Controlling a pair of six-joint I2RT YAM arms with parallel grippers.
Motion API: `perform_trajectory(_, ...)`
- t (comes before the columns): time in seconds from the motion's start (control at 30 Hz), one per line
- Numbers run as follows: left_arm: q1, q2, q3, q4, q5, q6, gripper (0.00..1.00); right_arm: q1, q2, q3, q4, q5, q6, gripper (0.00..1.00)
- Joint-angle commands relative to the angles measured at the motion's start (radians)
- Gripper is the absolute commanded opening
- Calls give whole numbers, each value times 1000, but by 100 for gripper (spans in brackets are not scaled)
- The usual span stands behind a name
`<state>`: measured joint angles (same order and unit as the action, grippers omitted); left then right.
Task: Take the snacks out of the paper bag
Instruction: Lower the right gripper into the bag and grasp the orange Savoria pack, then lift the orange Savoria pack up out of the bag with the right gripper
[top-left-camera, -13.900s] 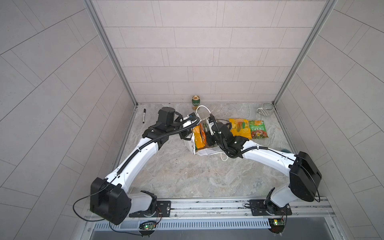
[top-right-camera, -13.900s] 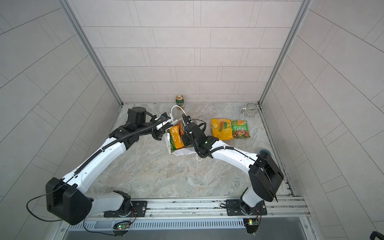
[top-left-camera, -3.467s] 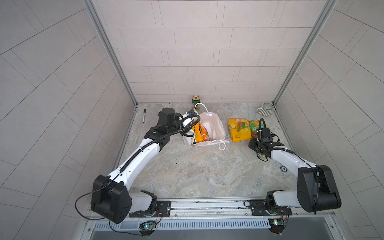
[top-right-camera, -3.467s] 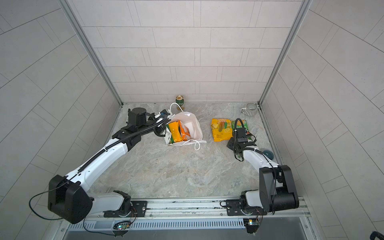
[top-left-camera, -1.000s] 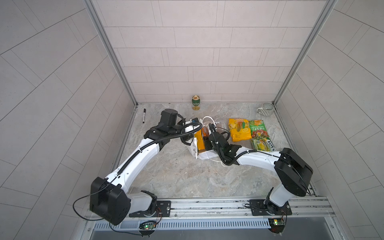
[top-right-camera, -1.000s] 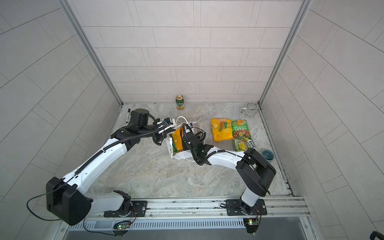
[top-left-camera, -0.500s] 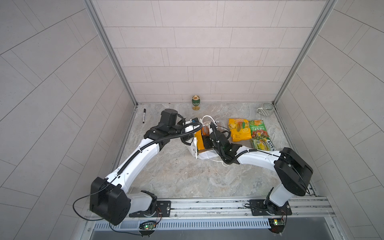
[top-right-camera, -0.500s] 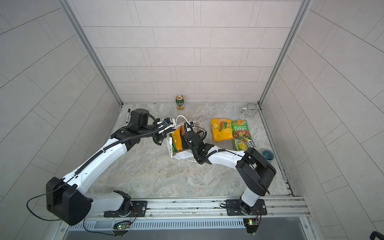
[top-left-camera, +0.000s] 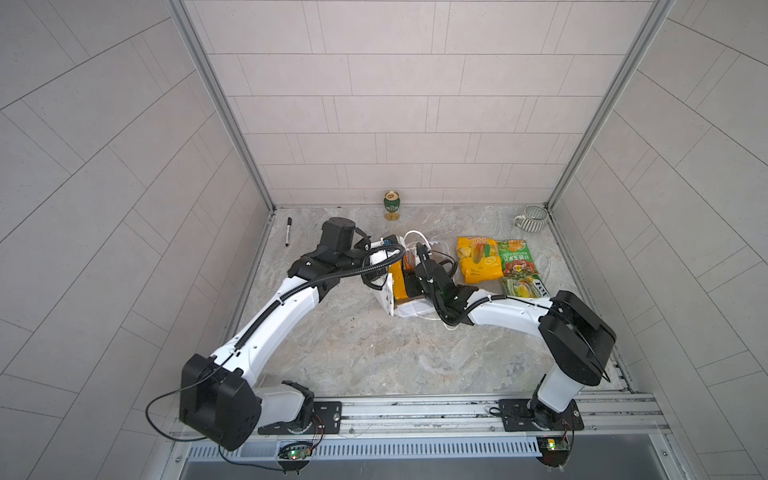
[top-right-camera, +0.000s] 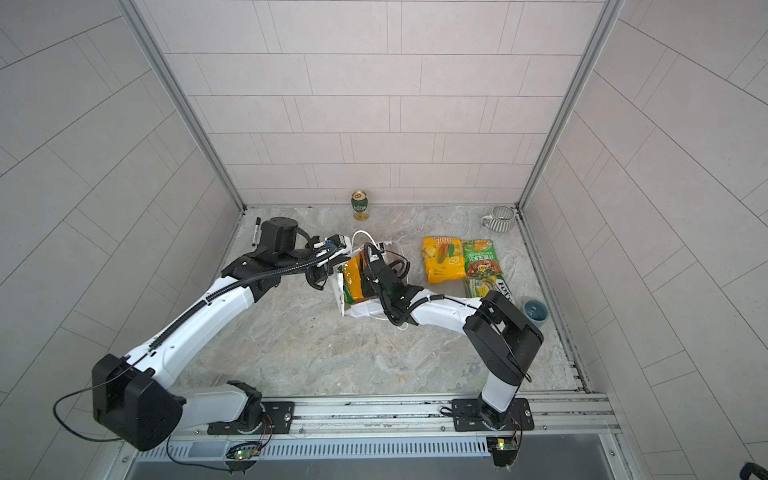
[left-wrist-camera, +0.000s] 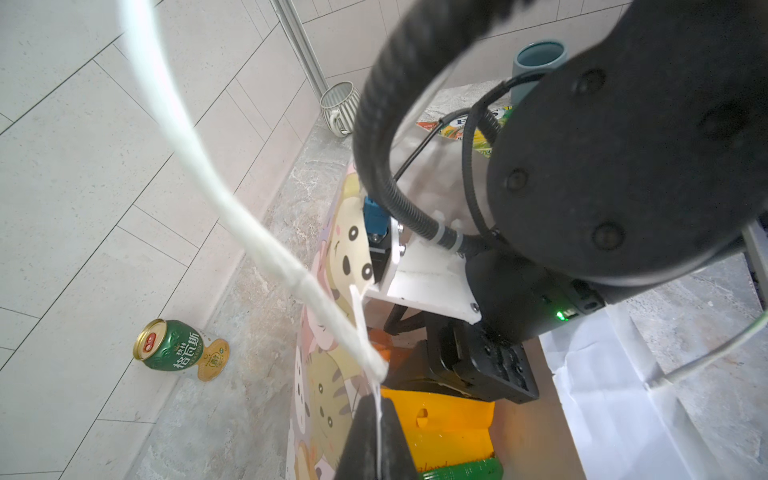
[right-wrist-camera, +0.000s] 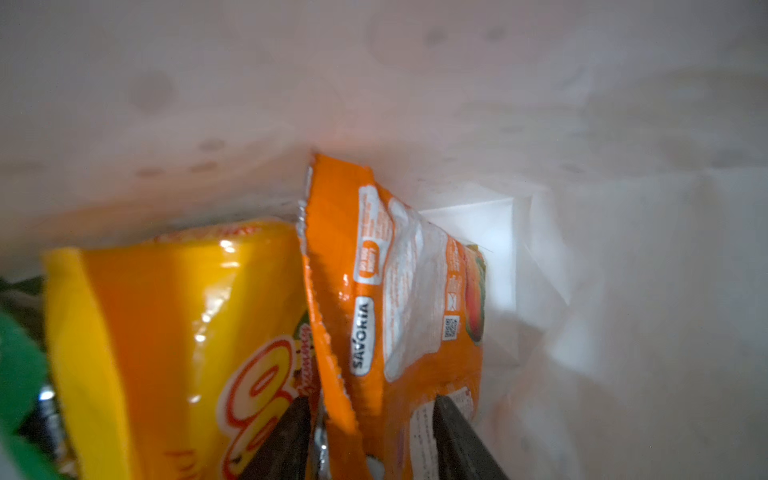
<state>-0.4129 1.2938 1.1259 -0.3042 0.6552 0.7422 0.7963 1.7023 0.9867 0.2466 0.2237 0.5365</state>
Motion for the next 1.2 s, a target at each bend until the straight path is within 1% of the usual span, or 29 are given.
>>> perform_trajectory(0.0,-7,-21,-3,14,23,17,0,-3,19,36,-68,87,23,41)
perform_trajectory(0.03,-7,-22,-2,16,23,17,0,-5,20,38,-78,96,25,37)
perform_trajectory(0.1,-7,-21,-3,16,22,17,0,-14,10,33,-82,97,38,26)
perform_trajectory(0.27,-7,-20,-3,16,19,17,0,-20,-15,20,-90,103,33,8)
perform_trajectory(0.4,-7,-17,-3,17,17,16,0,-28,-28,15,-94,94,28,1)
perform_trajectory(0.57,-7,-17,-3,19,9,16,0,-29,-58,20,-103,57,9,0)
perform_trajectory(0.73,-7,-15,-4,20,0,18,0,-29,-109,18,-108,7,-48,0)
perform_trajectory(1.0,-7,-11,-3,17,-6,20,0,-28,-257,-40,-123,-37,-108,0)
perform_trajectory(1.17,-8,-12,0,10,-11,19,0,-29,-353,-75,-140,-97,-153,0)
